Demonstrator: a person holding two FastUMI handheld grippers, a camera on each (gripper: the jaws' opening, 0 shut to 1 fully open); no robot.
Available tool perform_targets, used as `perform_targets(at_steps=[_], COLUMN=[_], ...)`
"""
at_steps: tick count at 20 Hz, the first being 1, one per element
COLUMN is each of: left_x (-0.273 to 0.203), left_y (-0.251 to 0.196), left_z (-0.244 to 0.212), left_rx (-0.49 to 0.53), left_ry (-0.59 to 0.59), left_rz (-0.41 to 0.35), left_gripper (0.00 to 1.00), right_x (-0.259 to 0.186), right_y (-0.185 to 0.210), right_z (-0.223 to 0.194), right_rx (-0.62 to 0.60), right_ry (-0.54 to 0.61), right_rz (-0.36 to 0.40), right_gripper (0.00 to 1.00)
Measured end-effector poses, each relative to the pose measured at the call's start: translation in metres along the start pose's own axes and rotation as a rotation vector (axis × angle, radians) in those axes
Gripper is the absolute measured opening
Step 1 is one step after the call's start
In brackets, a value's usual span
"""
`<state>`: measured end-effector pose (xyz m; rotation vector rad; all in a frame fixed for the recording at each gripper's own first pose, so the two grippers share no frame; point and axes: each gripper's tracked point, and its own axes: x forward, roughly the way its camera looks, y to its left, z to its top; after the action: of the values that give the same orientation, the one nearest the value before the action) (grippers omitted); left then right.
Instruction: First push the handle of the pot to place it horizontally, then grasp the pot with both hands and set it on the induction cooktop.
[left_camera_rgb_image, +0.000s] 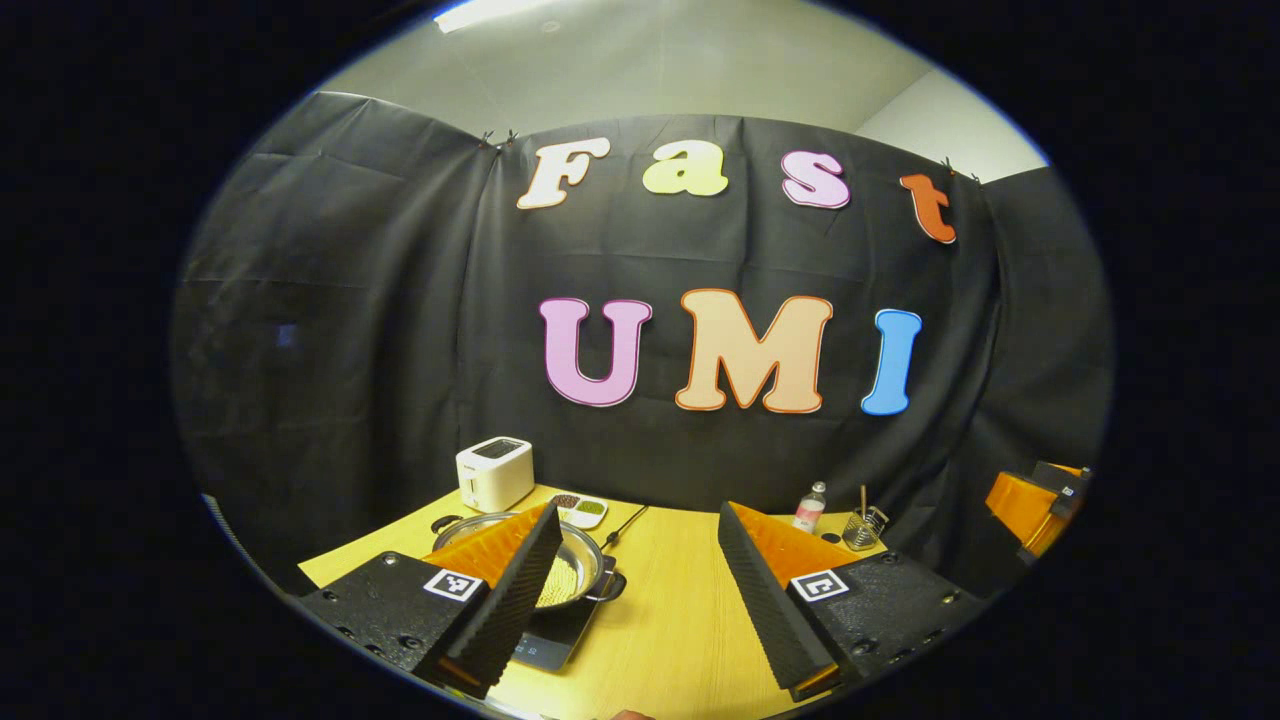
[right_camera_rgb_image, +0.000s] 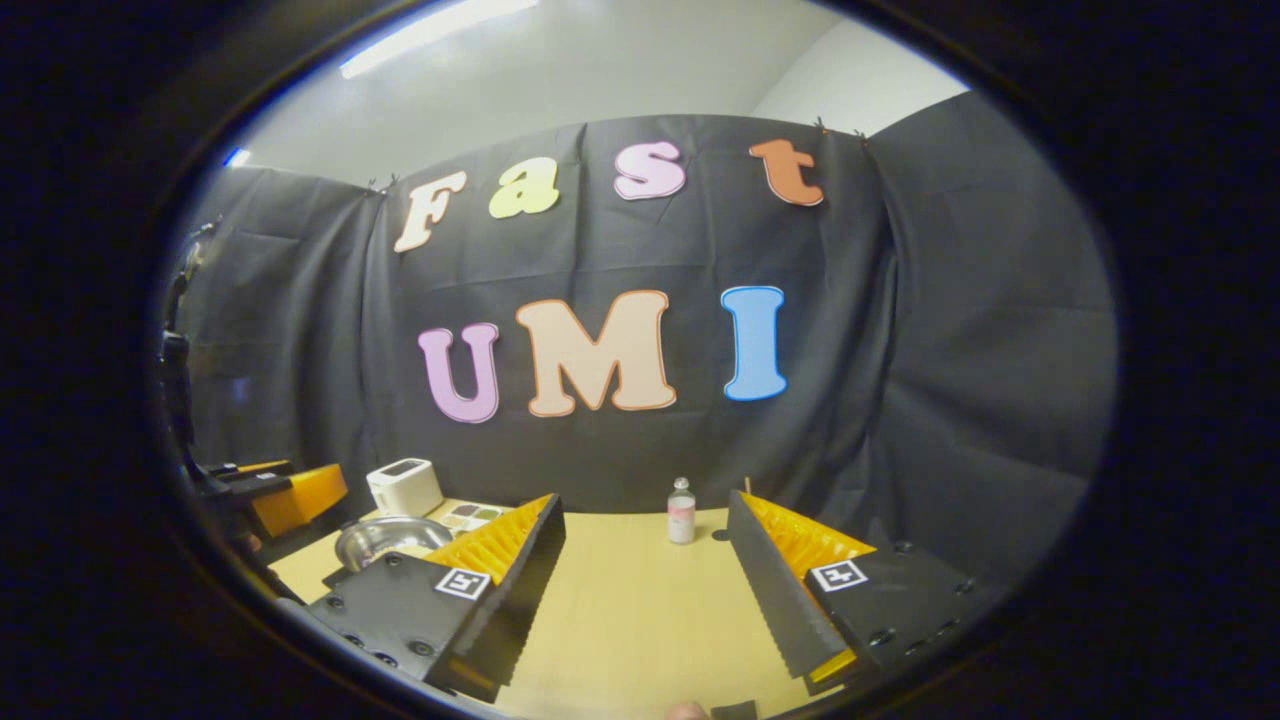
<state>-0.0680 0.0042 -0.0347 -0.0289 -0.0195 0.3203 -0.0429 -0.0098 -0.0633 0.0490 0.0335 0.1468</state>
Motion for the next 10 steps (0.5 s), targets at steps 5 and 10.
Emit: perform_targets(at_steps=[5, 10], left_x=[-0.0080, -0.0034], left_y=[0.0054, -0.0006], left_z=[0.0038, 0.0013], left_rx=[0.001, -0.002], left_ry=[-0.010, -0.014], left_rz=[0.001, -0.016], left_gripper=[0.96, 0.96], right_x=[-0.0046, -0.0055], right_y=[-0.0055, -0.0082], right_z=[-0.0031, -0.0027], right_rx=[0.011, 0.031], right_ry=[-0.005, 0.000], right_rz=[-0.001, -0.001], right_gripper=[0.92, 0.92])
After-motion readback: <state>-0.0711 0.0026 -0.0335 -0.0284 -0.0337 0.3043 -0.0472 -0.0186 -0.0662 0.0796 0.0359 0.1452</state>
